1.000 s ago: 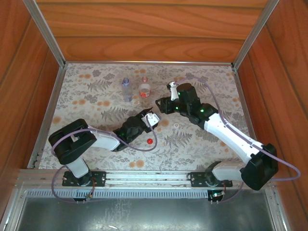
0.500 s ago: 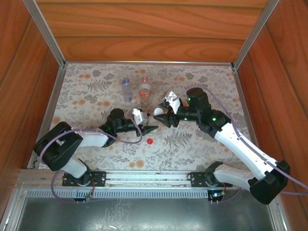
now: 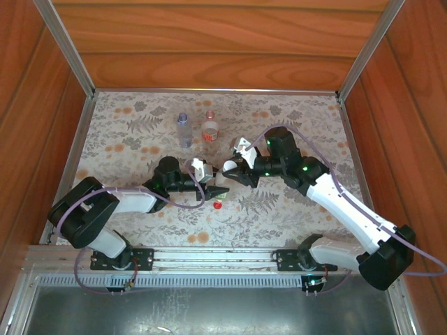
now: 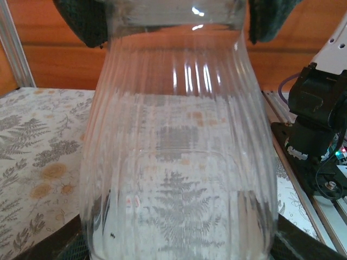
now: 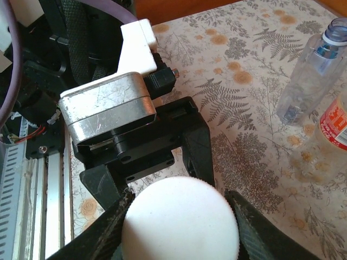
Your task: Screw on the bottle caps
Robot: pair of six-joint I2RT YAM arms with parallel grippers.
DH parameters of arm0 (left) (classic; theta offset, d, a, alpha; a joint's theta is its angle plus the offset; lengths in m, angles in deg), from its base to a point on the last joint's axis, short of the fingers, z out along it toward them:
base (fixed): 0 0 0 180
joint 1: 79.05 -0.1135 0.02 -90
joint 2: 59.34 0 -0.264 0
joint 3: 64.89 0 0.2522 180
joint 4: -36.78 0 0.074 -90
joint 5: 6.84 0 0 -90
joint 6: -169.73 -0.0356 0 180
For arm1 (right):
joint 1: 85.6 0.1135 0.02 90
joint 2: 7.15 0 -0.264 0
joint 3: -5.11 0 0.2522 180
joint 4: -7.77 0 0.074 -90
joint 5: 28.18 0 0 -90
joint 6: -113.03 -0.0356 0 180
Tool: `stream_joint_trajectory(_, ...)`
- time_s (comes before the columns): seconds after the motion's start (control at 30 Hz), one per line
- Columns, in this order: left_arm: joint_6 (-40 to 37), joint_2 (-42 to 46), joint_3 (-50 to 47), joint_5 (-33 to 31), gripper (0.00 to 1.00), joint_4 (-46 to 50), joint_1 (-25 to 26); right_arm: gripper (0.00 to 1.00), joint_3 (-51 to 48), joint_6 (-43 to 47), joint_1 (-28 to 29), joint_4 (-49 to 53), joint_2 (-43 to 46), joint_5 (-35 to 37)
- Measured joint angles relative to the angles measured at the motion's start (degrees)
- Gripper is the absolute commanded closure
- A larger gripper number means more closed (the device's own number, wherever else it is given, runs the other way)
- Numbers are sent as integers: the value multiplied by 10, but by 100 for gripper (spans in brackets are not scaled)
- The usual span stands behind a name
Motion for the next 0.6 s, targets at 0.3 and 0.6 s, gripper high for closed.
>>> stream_joint_trajectory(0.3, -7, -24, 9, -16, 43, -2, -1, 70, 0, -45, 0, -16, -5, 26)
stream_joint_trajectory(0.6, -24, -16, 9, -149, 44, 1, 27, 73, -3, -118, 0, -50, -13, 95)
